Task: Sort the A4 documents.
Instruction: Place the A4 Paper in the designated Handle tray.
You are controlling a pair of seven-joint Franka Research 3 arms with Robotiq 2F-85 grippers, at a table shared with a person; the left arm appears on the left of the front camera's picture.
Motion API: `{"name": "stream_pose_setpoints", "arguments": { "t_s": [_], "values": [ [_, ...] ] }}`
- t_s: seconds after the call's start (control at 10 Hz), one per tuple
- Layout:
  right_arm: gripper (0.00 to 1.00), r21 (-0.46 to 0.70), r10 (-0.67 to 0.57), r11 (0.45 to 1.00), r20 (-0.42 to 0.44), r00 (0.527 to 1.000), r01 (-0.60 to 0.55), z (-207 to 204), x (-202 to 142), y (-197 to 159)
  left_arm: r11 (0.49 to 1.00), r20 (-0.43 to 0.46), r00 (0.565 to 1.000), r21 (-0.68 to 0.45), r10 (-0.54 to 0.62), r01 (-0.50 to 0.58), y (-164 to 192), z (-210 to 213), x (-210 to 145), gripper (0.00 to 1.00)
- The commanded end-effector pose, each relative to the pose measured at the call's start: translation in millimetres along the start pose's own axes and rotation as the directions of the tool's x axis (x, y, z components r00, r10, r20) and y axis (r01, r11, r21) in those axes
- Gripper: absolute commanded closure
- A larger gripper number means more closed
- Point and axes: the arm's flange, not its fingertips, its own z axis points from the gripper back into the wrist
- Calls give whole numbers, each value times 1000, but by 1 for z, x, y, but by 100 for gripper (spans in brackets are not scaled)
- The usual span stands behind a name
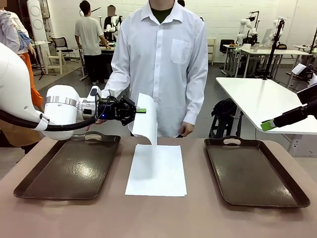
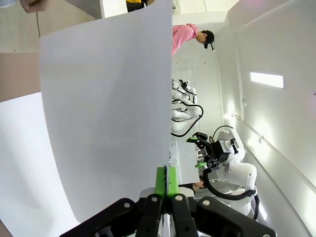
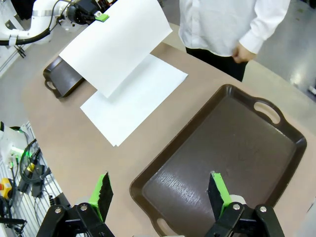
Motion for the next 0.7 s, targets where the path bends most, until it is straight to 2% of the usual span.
{"name": "stream_pose_setpoints", "arguments": {
  "t_s": [0.0,0.4,0.5,0.6],
  "values": [
    [0,20,1,1000,12,1000,-1,-2,-1,-2,1000,7,1000,10,15,-16,0,-3,0,100],
    [0,20,1,1000,12,1000,-1,-2,-1,-2,1000,0,1000,0,0,0,0,0,0,99],
    [0,20,1,1000,12,1000,-1,-2,-1,-2,992,-99,992,100,-72,82,2,7,3,99],
    [0,20,1,1000,12,1000,-1,-2,-1,-2,990,-152,986,116,-65,83,0,18,5,99]
  ]
}}
